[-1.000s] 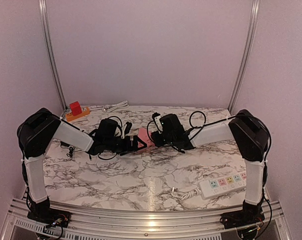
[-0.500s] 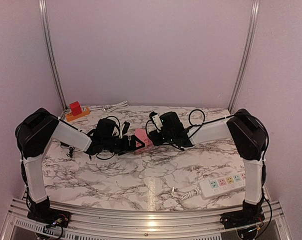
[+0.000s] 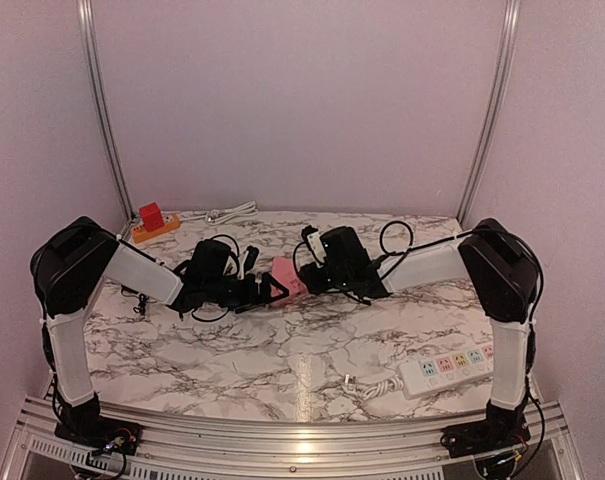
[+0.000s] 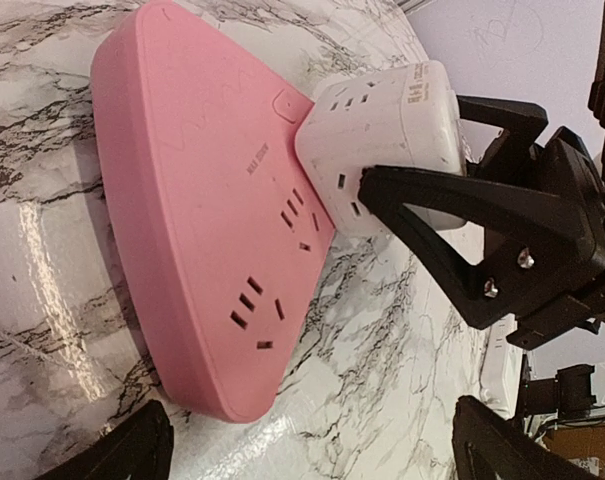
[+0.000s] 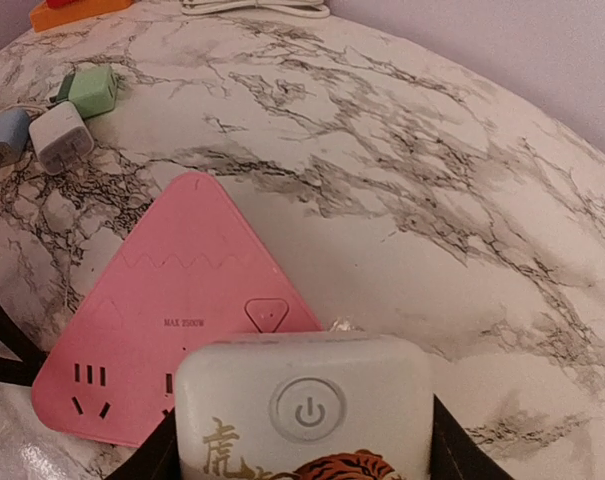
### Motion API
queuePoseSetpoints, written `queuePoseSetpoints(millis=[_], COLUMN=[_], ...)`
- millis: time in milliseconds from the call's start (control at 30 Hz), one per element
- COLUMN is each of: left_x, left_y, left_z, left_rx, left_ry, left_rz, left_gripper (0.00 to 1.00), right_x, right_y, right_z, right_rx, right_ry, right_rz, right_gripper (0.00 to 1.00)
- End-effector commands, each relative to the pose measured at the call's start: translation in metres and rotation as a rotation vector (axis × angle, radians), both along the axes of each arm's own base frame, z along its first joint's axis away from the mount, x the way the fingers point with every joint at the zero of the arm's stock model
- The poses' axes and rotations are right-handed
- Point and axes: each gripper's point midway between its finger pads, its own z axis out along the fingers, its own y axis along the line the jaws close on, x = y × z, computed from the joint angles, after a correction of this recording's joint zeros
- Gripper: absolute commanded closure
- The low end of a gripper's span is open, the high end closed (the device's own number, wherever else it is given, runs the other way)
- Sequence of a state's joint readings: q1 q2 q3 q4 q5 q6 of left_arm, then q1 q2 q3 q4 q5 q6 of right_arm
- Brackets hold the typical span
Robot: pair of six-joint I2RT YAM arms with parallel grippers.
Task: Insert the plug
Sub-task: Insert the socket at the center of the board.
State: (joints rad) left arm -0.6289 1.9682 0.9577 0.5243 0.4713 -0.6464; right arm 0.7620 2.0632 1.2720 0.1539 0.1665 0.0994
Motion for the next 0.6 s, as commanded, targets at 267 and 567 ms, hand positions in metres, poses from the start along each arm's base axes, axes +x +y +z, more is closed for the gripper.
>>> queuePoseSetpoints(millis=[267,567], left_x=[0.003,0.002], left_y=[0.000,0.001], left_z=[0.021,0.019], left_rx=[-0.043,-0.043], left_ry=[-0.047,-0.046], left_rz=[0.004,0.004], left_gripper=[0.01,0.01], right_x=[-0.073,-0.073], right_y=[-0.058,-0.059], right_z=[-0.075,-0.069], right_rx=[-0.277,-0.262], right_ry=[0.304,0.293], right_rz=[-0.022,-0.036], right_gripper=[0.89,0.71])
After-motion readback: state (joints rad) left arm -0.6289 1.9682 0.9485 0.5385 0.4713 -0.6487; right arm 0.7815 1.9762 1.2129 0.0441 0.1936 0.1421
